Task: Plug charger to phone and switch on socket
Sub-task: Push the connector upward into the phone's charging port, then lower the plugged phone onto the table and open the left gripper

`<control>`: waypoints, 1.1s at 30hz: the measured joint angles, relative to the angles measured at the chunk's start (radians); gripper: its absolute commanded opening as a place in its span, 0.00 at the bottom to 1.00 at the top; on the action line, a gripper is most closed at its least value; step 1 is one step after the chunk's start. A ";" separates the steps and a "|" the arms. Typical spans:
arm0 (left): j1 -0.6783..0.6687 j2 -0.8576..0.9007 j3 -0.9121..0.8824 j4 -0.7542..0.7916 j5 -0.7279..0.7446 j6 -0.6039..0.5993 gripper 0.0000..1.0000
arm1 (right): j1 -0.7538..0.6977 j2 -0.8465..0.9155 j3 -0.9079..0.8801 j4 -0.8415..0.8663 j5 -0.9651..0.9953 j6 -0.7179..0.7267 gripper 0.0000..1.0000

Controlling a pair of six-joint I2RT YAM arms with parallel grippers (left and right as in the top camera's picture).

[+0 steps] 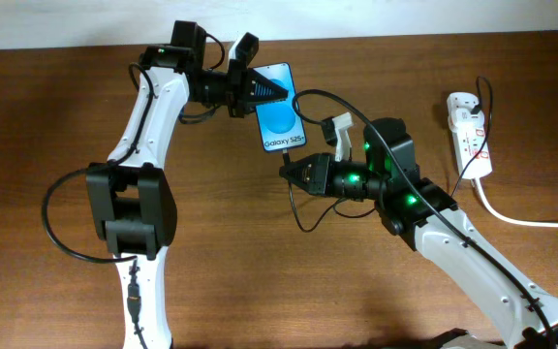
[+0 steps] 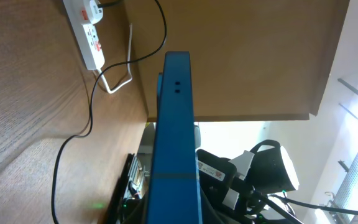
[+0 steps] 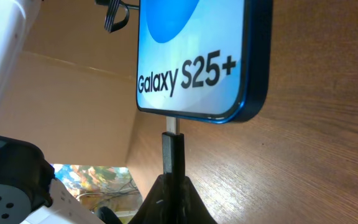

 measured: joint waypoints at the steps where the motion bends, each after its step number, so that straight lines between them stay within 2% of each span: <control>1: 0.000 0.000 0.000 0.000 0.000 0.000 0.00 | 0.000 0.000 0.000 -0.002 0.000 -0.002 0.04; 22: -0.017 0.000 0.000 0.011 0.008 -0.008 0.00 | -0.048 0.000 -0.015 0.058 -0.058 -0.002 0.04; 23: -0.017 0.000 0.000 0.012 0.008 -0.008 0.00 | -0.048 0.003 -0.016 0.059 -0.061 -0.002 0.15; 24: -0.017 0.000 0.000 0.012 0.007 -0.007 0.00 | -0.050 0.005 -0.016 0.060 -0.062 -0.002 0.43; 25: -0.019 0.000 0.000 0.000 0.002 -0.004 0.00 | -0.057 0.010 -0.011 0.093 -0.031 -0.005 0.52; 27: -0.040 0.000 0.000 -0.006 -0.010 0.003 0.00 | -0.090 0.011 0.000 0.105 0.005 -0.003 0.59; 31: -0.068 0.000 0.000 0.009 -0.008 0.003 0.00 | -0.160 0.011 0.002 0.090 -0.005 -0.008 0.66; 33: -0.067 0.000 0.000 0.009 -0.011 0.003 0.00 | -0.211 0.011 0.005 0.033 -0.010 -0.036 0.84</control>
